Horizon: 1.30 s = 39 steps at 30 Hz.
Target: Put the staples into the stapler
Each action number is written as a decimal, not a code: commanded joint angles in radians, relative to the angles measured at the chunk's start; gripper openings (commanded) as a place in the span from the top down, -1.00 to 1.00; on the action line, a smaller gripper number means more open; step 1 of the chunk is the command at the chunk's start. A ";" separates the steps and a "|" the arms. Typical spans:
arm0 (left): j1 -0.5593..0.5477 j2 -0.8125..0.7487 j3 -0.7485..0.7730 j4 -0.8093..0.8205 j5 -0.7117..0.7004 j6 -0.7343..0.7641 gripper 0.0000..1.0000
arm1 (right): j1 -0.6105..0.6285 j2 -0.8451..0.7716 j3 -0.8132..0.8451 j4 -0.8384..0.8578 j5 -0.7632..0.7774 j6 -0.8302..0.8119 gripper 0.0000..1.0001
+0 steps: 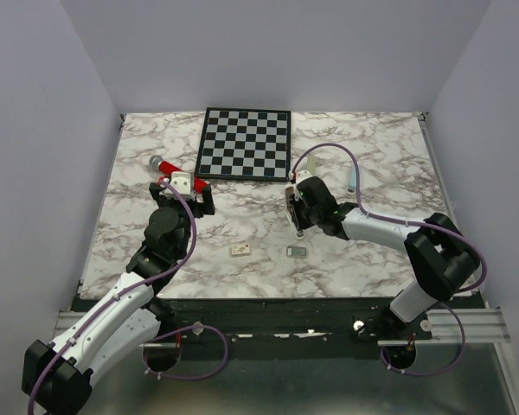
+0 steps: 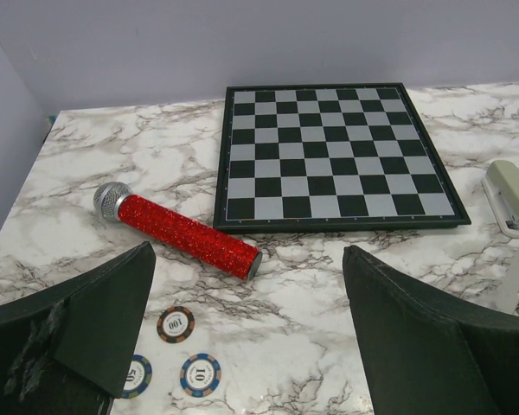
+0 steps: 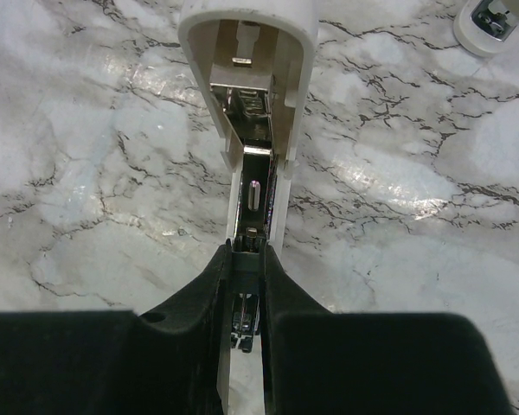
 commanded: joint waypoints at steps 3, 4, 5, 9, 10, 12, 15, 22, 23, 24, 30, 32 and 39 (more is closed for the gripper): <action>0.001 0.000 -0.011 0.021 -0.013 0.000 -0.94 | -0.007 0.017 -0.022 0.023 -0.016 0.002 0.84; 0.001 0.000 -0.011 0.021 -0.013 0.000 -0.94 | -0.009 0.016 -0.022 0.026 -0.021 0.002 0.84; -0.001 0.000 -0.010 0.021 -0.013 0.000 -0.94 | -0.006 0.014 -0.022 0.025 -0.022 0.005 0.84; 0.001 0.000 -0.011 0.021 -0.013 0.000 -0.94 | -0.007 0.005 -0.019 0.031 -0.031 0.016 0.84; 0.001 0.002 -0.010 0.020 -0.013 -0.001 -0.94 | -0.007 0.005 -0.018 0.031 -0.034 0.019 0.84; 0.001 0.000 -0.010 0.021 -0.011 -0.001 -0.94 | -0.007 0.002 -0.015 0.034 -0.037 0.026 0.84; 0.001 0.000 -0.010 0.020 -0.011 -0.001 -0.94 | -0.007 0.005 -0.013 0.036 -0.038 0.031 0.84; 0.001 0.000 -0.010 0.020 -0.011 0.000 -0.94 | -0.010 -0.004 -0.041 0.036 0.007 0.034 0.84; 0.001 0.000 -0.011 0.020 -0.011 0.000 -0.94 | -0.009 -0.015 -0.044 0.036 0.007 0.034 0.84; 0.001 -0.001 -0.008 0.020 -0.011 0.000 -0.94 | -0.009 -0.021 -0.045 0.036 0.007 0.034 0.84; 0.001 -0.001 -0.010 0.021 -0.010 -0.001 -0.94 | -0.009 -0.055 -0.039 0.036 -0.002 0.031 0.84; 0.001 0.000 -0.010 0.021 -0.008 -0.001 -0.94 | -0.009 -0.063 -0.030 0.036 -0.007 0.031 0.85; 0.001 -0.004 -0.010 0.020 -0.007 -0.001 -0.94 | -0.012 -0.072 -0.015 0.063 0.010 0.013 0.84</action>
